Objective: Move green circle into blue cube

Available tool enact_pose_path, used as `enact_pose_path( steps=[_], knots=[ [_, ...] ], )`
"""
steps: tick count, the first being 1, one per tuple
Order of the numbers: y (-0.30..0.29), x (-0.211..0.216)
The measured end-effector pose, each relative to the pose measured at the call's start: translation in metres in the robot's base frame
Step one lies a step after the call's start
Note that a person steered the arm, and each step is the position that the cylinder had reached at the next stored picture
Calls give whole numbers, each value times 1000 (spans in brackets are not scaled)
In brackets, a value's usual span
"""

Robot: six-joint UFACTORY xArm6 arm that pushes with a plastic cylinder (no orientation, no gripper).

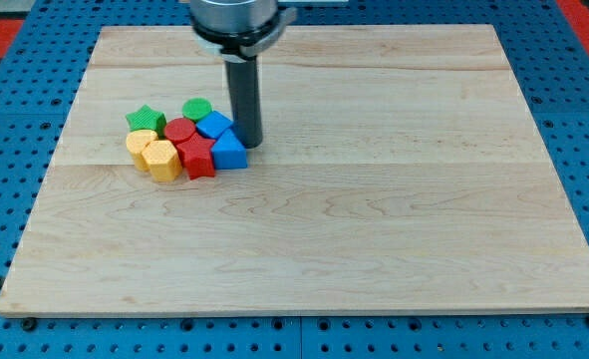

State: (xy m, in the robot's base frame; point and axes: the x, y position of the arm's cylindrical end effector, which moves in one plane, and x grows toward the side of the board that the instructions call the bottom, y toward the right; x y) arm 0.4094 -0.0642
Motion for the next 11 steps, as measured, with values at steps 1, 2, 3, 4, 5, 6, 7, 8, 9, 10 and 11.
enact_pose_path(
  steps=[1, 2, 3, 4, 5, 6, 7, 8, 9, 10, 11],
  knots=[
    [0, 0],
    [6, -6],
    [0, -15],
    [-5, -20],
    [-5, -20],
    [22, -40],
    [28, -66],
    [11, -68],
    [4, -82],
    [-10, -82],
    [-11, -62]
  ],
)
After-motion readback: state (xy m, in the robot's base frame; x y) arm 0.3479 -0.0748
